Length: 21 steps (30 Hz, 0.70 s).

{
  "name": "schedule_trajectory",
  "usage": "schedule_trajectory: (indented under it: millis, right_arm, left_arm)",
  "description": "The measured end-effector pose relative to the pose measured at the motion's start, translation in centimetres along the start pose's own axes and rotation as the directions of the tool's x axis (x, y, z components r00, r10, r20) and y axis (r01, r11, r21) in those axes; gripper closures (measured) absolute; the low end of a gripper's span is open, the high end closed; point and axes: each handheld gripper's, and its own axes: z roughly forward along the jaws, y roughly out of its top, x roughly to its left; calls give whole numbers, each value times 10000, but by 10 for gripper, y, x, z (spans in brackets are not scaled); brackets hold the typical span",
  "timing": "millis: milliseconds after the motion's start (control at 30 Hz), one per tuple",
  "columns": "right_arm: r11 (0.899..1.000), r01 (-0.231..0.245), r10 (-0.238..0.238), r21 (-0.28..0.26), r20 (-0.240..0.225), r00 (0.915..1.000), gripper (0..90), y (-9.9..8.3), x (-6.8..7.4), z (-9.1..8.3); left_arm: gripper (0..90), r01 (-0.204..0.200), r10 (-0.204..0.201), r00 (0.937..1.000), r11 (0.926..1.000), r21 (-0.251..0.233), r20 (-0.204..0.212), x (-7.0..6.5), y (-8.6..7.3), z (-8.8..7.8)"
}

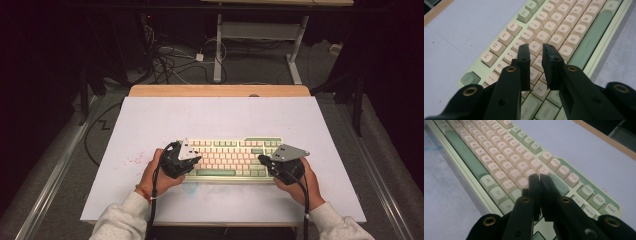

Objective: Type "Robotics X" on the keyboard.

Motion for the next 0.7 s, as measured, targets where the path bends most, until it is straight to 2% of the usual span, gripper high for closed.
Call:
schedule_trajectory:
  millis: [100, 200, 267, 333, 400, 700]
  right_arm:
    - [9999, 24, -24, -119, 21, 10000, 847, 1, 1, -2]
    - [9997, 21, -18, -242, 118, 9999, 798, 2, 1, -3]
    - [9996, -7, 11, -272, 171, 9999, 766, 2, 1, -4]
    - [9994, -31, 38, -331, 201, 9998, 729, 2, 1, -4]
    - [9993, -63, 73, -367, 262, 9996, 699, 2, 1, -4]
    - [9982, -114, 141, -582, 461, 9988, 496, 2, 1, -4]
  left_arm:
    - [664, -51, 51, 10000, 10000, -40, -45, 0, 0, -1]
    - [607, -12, 7, 9997, 9998, -183, -245, -2, -1, -2]
    - [550, -20, 3, 9985, 9995, -311, -547, -3, -1, -3]
    - [517, 17, -38, 9985, 9992, -390, -547, -3, -2, -4]
    - [493, -31, -10, 9972, 9985, -548, -750, -3, -2, -6]
    - [388, -137, 81, 9965, 9976, -677, -833, -5, -1, -7]
